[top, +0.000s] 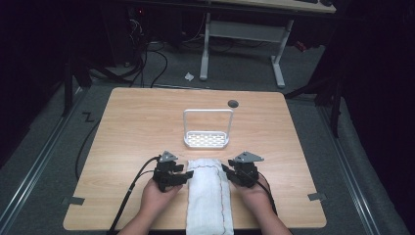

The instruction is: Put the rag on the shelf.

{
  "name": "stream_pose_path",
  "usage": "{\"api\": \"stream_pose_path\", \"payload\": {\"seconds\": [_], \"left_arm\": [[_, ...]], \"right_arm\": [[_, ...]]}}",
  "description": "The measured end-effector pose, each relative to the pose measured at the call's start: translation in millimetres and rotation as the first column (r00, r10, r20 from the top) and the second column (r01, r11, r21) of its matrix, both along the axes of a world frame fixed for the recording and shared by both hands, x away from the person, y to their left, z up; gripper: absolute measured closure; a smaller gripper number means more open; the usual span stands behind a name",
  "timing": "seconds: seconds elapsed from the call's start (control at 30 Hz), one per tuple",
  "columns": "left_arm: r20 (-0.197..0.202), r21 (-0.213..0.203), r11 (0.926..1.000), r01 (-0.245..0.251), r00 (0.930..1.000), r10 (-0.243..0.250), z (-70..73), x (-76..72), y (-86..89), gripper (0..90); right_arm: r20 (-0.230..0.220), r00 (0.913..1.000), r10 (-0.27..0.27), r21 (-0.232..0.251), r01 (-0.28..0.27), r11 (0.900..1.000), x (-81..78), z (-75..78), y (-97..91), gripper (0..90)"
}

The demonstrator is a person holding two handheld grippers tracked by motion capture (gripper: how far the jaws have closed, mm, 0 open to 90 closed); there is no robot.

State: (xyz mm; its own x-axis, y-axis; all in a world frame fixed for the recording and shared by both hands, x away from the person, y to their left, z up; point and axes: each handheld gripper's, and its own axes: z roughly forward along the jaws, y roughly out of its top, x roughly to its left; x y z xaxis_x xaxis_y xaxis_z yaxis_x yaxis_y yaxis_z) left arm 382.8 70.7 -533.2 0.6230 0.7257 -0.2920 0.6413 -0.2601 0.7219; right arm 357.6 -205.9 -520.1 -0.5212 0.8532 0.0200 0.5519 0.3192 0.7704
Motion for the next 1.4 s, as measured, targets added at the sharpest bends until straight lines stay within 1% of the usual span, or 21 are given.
{"api": "stream_pose_path", "payload": {"seconds": [0.1, 0.17, 0.3, 0.33, 0.37, 0.4, 0.43, 0.5, 0.53, 0.6, 0.67, 0.73, 0.87, 0.93, 0.97, 1.07, 1.27, 1.3, 1.33, 1.4], "left_arm": [[-0.008, -0.006, 0.9999, -0.014, 0.9999, 0.014, -0.4, 3.1, -1.6, 51.7], [-0.013, -0.006, 0.9999, -0.015, 0.9998, 0.015, -0.6, 3.2, -1.9, 58.6], [-0.018, -0.008, 1.0000, 0.000, 0.9998, -0.001, -1.8, 2.3, -2.5, 72.6], [-0.006, -0.004, 0.9998, 0.017, 0.9998, -0.017, -3.0, 0.5, -4.3, 75.6], [0.004, -0.002, 0.9998, 0.021, 0.9998, -0.021, -3.8, -0.2, -4.9, 77.8], [0.004, -0.002, 0.9998, 0.021, 0.9998, -0.021, -3.8, -0.2, -4.9, 79.8], [0.017, -0.004, 0.9997, 0.024, 0.9996, -0.024, -5.3, -1.2, -5.1, 81.3], [0.022, -0.006, 0.9997, 0.023, 0.9995, -0.023, -5.8, -1.6, -5.1, 82.7], [0.026, -0.019, 0.9996, 0.022, 0.9995, -0.021, -7.2, -2.2, -4.3, 82.8], [0.017, -0.035, 0.9991, 0.023, 0.9996, -0.022, -8.1, -1.8, -2.3, 82.7], [0.013, -0.043, 0.9989, 0.022, 0.9997, -0.021, -8.5, -1.8, -1.5, 82.5], [0.014, -0.043, 0.9989, 0.018, 0.9997, -0.017, -8.6, -2.7, -1.5, 82.4], [0.009, -0.048, 0.9987, 0.018, 0.9998, -0.017, -8.8, -2.9, -0.8, 82.4], [0.011, -0.048, 0.9987, 0.018, 0.9998, -0.018, -8.8, -3.5, -0.9, 82.4], [0.012, -0.046, 0.9988, 0.019, 0.9998, -0.018, -8.7, -4.1, -1.1, 82.4], [0.012, -0.046, 0.9987, 0.020, 0.9997, -0.020, -8.8, -4.3, -1.1, 82.4], [0.013, -0.044, 0.9988, 0.023, 0.9997, -0.022, -8.6, -4.8, -1.4, 82.4], [0.013, -0.044, 0.9988, 0.023, 0.9997, -0.022, -8.6, -4.8, -1.4, 82.4], [0.014, -0.044, 0.9987, 0.024, 0.9996, -0.023, -8.7, -4.9, -1.4, 82.4], [0.014, -0.045, 0.9987, 0.024, 0.9996, -0.023, -8.7, -4.9, -1.4, 82.4]], "right_arm": [[-0.008, 0.9997, 0.023, 0.006, -0.023, 0.9997, -0.9, -0.9, 2.6, 62.6], [-0.021, 0.9992, 0.034, 0.010, -0.033, 0.9994, -0.8, -1.7, 6.2, 60.4], [-0.040, 0.9982, 0.045, 0.018, -0.045, 0.9989, 2.8, -4.6, 13.0, 55.9], [-0.052, 0.9978, 0.041, 0.024, -0.040, 0.9989, 4.5, -5.6, 14.7, 54.6], [-0.053, 0.9979, 0.038, 0.021, -0.037, 0.9991, 6.7, -6.4, 16.3, 52.9], [-0.053, 0.9979, 0.038, 0.021, -0.037, 0.9991, 6.7, -6.4, 16.3, 52.9], [-0.054, 0.9981, 0.030, 0.012, -0.030, 0.9995, 10.7, -7.0, 20.1, 49.7], [-0.058, 0.9979, 0.028, 0.016, -0.027, 0.9995, 13.0, -7.1, 21.6, 48.2], [-0.069, 0.9973, 0.024, 0.030, -0.022, 0.9993, 17.1, -7.8, 23.9, 47.1], [-0.083, 0.9960, 0.031, 0.029, -0.028, 0.9992, 19.7, -10.0, 26.8, 46.8], [-0.075, 0.9968, 0.026, 0.013, -0.025, 0.9996, 18.7, -10.7, 29.8, 46.7], [-0.077, 0.9966, 0.029, 0.003, -0.029, 0.9996, 17.1, -10.7, 31.8, 48.4], [-0.061, 0.9974, 0.038, -0.015, -0.039, 0.9991, 12.6, -11.9, 34.7, 53.1], [-0.061, 0.9974, 0.038, -0.015, -0.039, 0.9991, 11.7, -12.1, 35.0, 54.4], [-0.057, 0.9975, 0.043, -0.015, -0.044, 0.9989, 10.4, -12.4, 35.5, 57.3], [-0.047, 0.9976, 0.051, -0.022, -0.052, 0.9984, 8.6, -13.0, 36.5, 61.3], [-0.057, 0.9961, 0.068, -0.009, -0.069, 0.9976, 7.7, -12.9, 35.7, 70.4], [-0.057, 0.9961, 0.068, -0.009, -0.069, 0.9976, 7.7, -12.9, 35.7, 70.4], [-0.058, 0.9956, 0.073, 0.000, -0.073, 0.9973, 8.0, -13.3, 34.8, 73.8], [-0.058, 0.9952, 0.078, 0.001, -0.078, 0.9970, 8.0, -13.3, 34.8, 76.8]]}}
